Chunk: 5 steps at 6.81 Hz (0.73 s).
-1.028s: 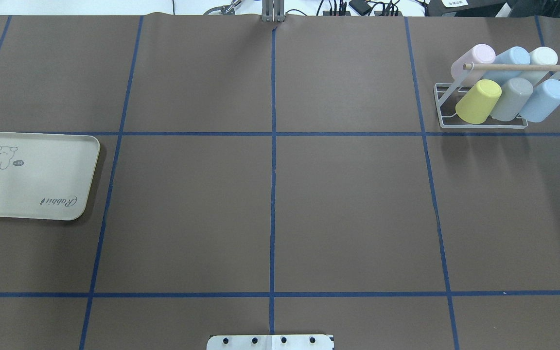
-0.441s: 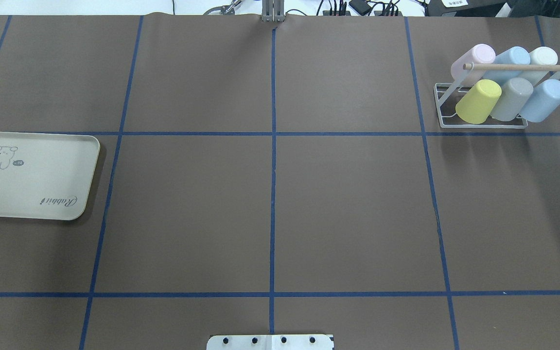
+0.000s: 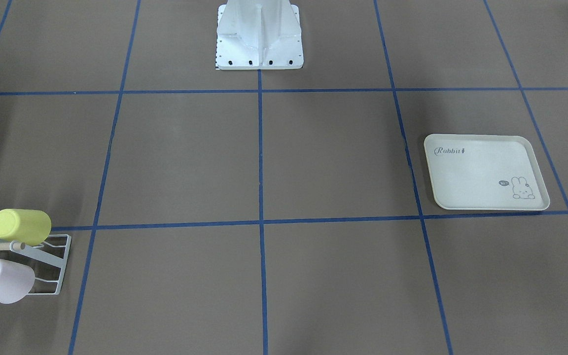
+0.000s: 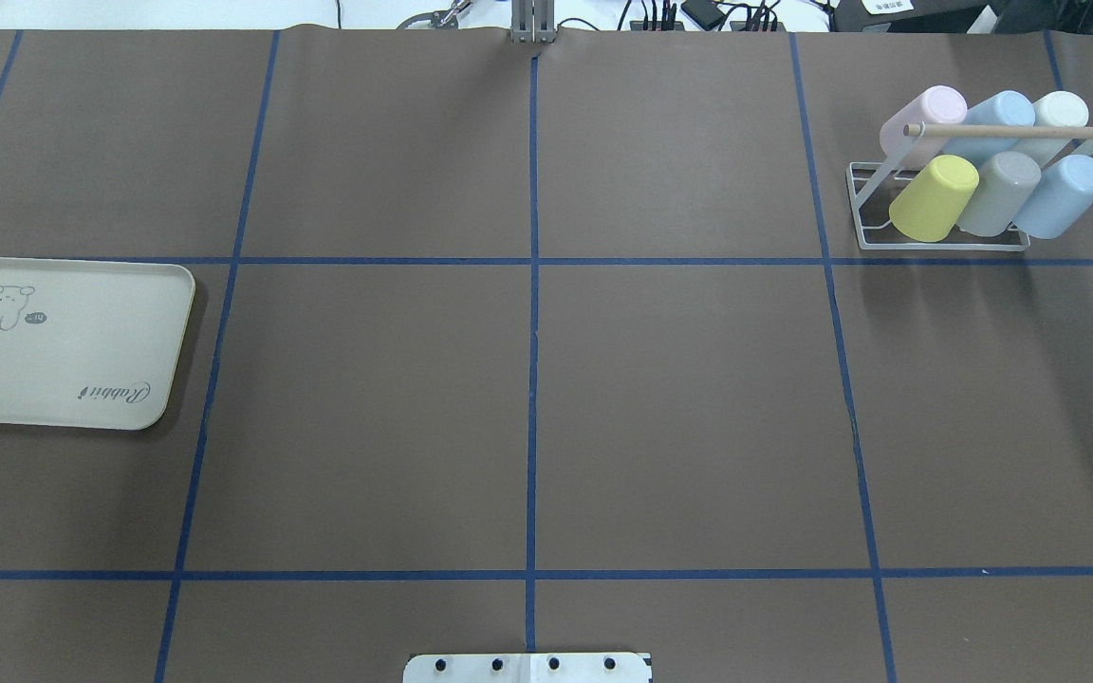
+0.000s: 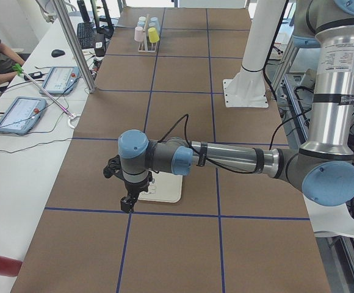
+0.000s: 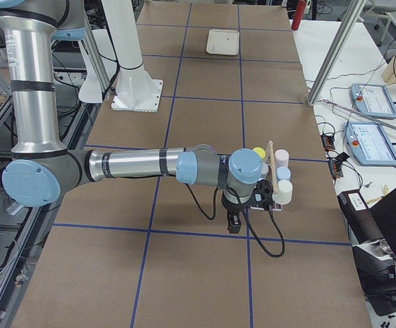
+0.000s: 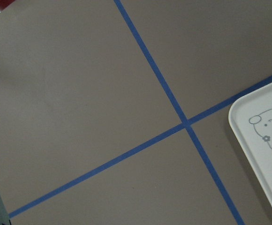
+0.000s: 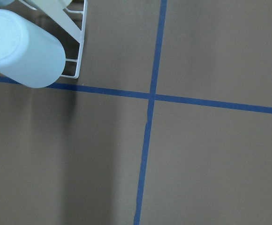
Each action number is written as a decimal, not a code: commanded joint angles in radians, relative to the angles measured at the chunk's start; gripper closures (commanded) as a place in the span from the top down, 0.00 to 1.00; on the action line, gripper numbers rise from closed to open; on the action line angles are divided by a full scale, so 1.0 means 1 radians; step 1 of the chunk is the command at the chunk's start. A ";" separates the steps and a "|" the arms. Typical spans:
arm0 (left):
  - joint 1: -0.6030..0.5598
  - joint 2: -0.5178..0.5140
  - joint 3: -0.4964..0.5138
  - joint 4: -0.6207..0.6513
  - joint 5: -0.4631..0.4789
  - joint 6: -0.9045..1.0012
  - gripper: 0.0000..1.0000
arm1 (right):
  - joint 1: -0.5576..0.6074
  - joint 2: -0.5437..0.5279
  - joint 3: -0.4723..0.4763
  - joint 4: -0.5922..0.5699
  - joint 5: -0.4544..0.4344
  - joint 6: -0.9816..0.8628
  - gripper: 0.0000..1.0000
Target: Transfer IKEA cup to right arm and place on rack
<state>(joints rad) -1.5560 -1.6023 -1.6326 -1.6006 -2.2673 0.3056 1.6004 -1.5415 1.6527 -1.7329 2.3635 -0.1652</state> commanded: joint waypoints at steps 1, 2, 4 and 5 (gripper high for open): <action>0.001 0.019 0.002 -0.002 -0.024 -0.074 1.00 | 0.001 -0.040 0.031 0.007 -0.001 -0.001 1.00; 0.001 0.040 0.005 -0.031 -0.024 -0.074 1.00 | 0.001 -0.045 0.036 0.007 0.002 -0.001 1.00; -0.001 0.070 0.007 -0.082 -0.024 -0.066 1.00 | 0.000 -0.046 0.035 0.009 0.005 -0.001 1.00; -0.001 0.070 0.007 -0.082 -0.023 -0.066 1.00 | 0.000 -0.046 0.035 0.009 0.005 -0.001 1.00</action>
<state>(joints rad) -1.5568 -1.5397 -1.6266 -1.6715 -2.2914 0.2383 1.6002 -1.5865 1.6868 -1.7244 2.3676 -0.1657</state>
